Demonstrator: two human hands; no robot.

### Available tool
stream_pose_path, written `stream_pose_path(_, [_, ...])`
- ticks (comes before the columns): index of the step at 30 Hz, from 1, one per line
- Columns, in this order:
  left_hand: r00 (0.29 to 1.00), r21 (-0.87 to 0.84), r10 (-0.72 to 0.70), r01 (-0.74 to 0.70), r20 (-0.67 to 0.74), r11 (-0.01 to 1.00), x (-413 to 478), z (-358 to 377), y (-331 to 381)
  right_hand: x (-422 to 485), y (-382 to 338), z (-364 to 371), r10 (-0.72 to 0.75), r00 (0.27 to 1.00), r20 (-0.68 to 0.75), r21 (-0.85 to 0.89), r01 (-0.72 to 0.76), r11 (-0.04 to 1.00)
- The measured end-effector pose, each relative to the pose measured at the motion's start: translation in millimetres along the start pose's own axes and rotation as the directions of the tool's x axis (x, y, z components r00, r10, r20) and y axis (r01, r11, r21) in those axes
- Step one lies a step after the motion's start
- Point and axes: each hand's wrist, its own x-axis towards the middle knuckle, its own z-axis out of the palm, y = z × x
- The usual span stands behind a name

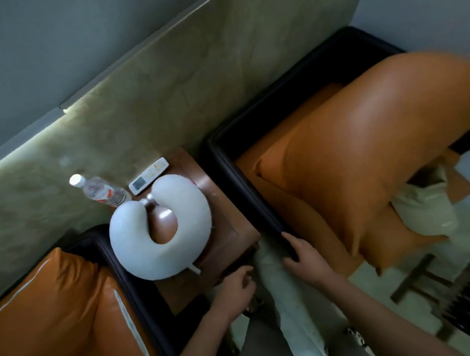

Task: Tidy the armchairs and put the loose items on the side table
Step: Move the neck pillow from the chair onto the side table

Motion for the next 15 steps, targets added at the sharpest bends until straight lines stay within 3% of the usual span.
stream_pose_path(9, [0.998, 0.197, 0.056, -0.055, 0.002, 0.979, -27.5, 112.8, 94.7, -110.4, 137.4, -52.5, 0.019, 0.996, -0.082, 0.114, -0.01, 0.993])
stream_pose_path(15, [0.99, 0.293, 0.085, -0.114, 0.109, 0.949, -36.3, 196.7, 140.4, -158.3, 218.8, -80.0, 0.09, 0.985, -0.147, 0.175, -0.064, 0.983])
